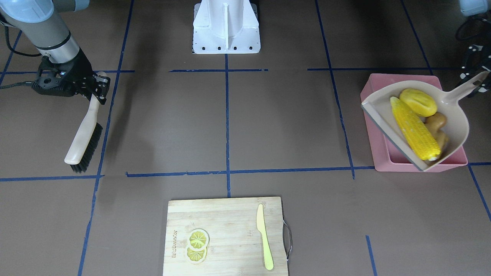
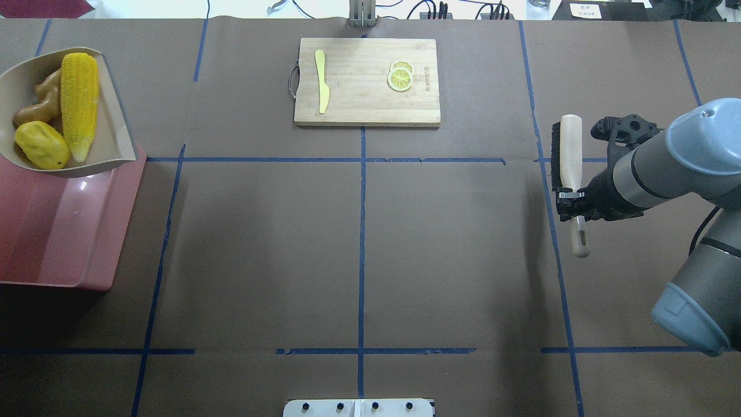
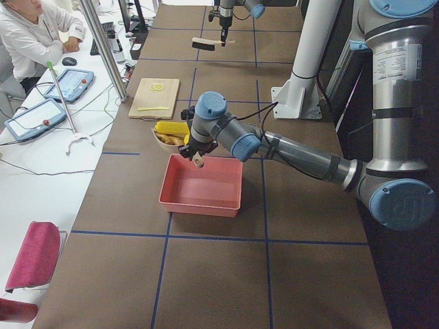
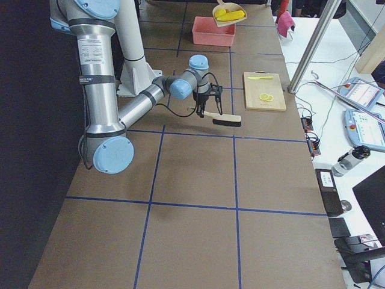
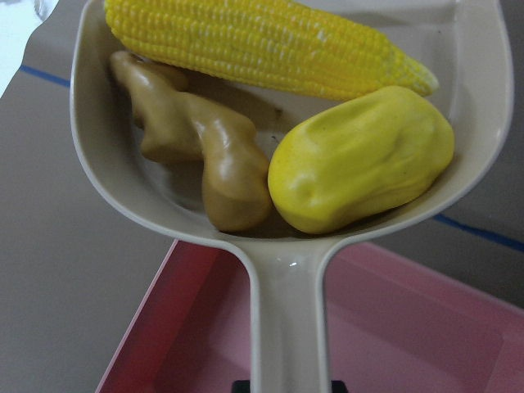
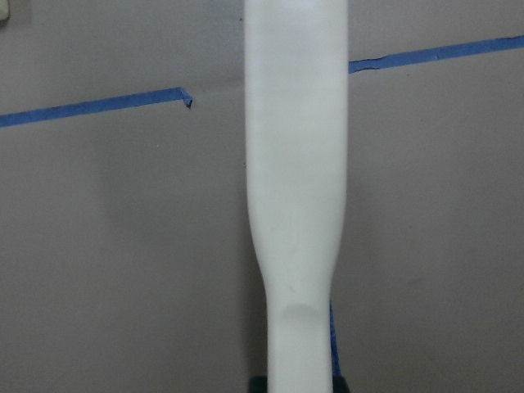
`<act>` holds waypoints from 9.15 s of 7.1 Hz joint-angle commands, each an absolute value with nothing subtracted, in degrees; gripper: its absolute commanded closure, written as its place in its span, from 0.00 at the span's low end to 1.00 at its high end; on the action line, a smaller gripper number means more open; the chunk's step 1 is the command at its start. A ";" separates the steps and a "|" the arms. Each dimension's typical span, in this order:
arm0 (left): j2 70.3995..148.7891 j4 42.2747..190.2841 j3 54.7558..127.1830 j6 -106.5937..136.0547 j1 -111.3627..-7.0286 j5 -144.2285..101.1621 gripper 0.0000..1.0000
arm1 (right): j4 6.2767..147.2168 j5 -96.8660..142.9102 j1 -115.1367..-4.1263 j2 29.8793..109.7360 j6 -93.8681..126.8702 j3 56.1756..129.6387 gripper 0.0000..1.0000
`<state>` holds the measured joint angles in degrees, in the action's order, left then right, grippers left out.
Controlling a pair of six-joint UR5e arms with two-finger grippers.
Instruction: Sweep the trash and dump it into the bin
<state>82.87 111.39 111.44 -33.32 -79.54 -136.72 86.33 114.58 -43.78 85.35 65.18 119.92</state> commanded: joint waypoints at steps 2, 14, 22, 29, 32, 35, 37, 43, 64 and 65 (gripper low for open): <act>82.26 111.01 102.51 -55.03 -87.17 -137.82 1.00 | 86.13 114.52 -46.05 89.56 59.33 120.94 1.00; 85.52 109.34 103.71 -91.77 -88.15 -112.75 1.00 | 85.87 114.70 -45.88 89.56 59.59 120.41 1.00; 99.12 101.34 109.86 -51.02 -74.42 -134.04 1.00 | 85.87 114.52 -45.79 89.47 60.29 120.50 1.00; 111.62 99.41 106.35 -34.64 -42.37 -118.74 0.97 | 85.87 114.35 -45.70 89.12 60.38 119.45 1.00; 112.58 99.23 105.12 -30.32 -39.65 -118.65 0.95 | 85.87 114.35 -45.70 88.95 60.38 119.44 1.00; 112.76 99.23 104.41 -30.23 -39.46 -118.22 0.88 | 85.87 114.35 -45.70 88.86 60.38 119.36 1.00; 112.76 99.49 104.59 -30.32 -38.85 -115.41 0.72 | 85.87 114.35 -45.70 88.86 60.38 119.44 1.00; 105.60 98.97 112.37 -30.76 -41.47 -112.59 0.00 | 85.87 114.52 -45.79 89.29 60.47 119.62 1.00; 95.80 86.25 95.99 -29.02 -87.25 -124.89 0.00 | 47.81 135.32 -65.00 112.76 52.15 106.18 0.00; 95.97 84.57 94.24 -23.26 -90.23 -127.24 0.00 | 49.64 135.53 -67.30 112.68 50.90 106.17 0.00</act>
<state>95.83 87.01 96.12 -28.07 -86.61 -125.38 48.06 133.50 -63.08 112.80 52.88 106.31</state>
